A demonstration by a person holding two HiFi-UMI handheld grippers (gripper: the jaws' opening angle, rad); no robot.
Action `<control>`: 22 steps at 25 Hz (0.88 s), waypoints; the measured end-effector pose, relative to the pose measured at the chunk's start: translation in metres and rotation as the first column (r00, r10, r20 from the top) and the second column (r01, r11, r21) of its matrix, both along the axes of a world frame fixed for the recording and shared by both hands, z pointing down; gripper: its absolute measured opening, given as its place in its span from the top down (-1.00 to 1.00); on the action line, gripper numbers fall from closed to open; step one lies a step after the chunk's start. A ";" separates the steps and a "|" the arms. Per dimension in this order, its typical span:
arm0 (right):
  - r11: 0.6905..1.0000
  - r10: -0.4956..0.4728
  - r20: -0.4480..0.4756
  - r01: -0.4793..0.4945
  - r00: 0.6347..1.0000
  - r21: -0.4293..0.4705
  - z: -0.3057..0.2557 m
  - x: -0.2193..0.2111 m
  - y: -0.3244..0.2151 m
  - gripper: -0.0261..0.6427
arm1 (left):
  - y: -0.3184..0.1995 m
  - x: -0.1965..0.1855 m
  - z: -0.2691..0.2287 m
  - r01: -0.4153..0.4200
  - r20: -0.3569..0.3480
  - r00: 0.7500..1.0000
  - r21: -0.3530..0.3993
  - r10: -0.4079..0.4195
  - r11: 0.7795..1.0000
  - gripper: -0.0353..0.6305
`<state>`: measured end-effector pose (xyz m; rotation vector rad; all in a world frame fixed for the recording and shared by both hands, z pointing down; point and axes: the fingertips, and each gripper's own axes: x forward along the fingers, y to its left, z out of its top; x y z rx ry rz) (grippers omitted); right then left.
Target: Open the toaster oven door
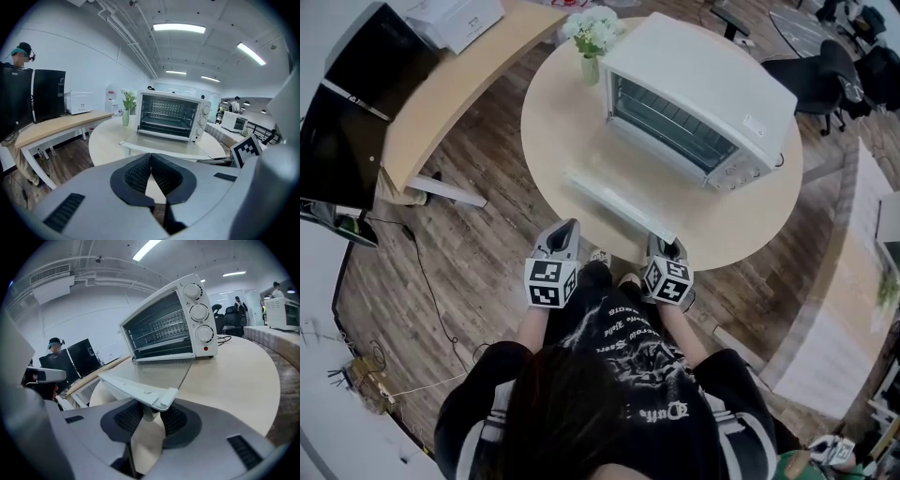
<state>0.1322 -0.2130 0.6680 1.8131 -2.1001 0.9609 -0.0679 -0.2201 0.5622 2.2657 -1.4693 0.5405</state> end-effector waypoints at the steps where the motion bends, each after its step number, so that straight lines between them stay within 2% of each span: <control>1: 1.000 0.001 -0.003 -0.001 1.000 0.005 0.000 0.000 0.000 0.56 | 0.001 -0.001 0.001 0.002 0.001 1.000 -0.001 -0.002 1.000 0.83; 12: 0.999 -0.023 -0.022 0.023 1.000 0.028 0.003 0.004 0.001 0.45 | 0.005 -0.002 0.001 0.012 0.007 1.000 0.003 -0.012 1.000 0.84; 22: 0.998 -0.046 -0.050 0.048 0.998 0.028 0.003 0.003 0.015 0.48 | 0.010 -0.005 -0.003 0.023 0.014 1.000 0.010 -0.023 1.000 0.84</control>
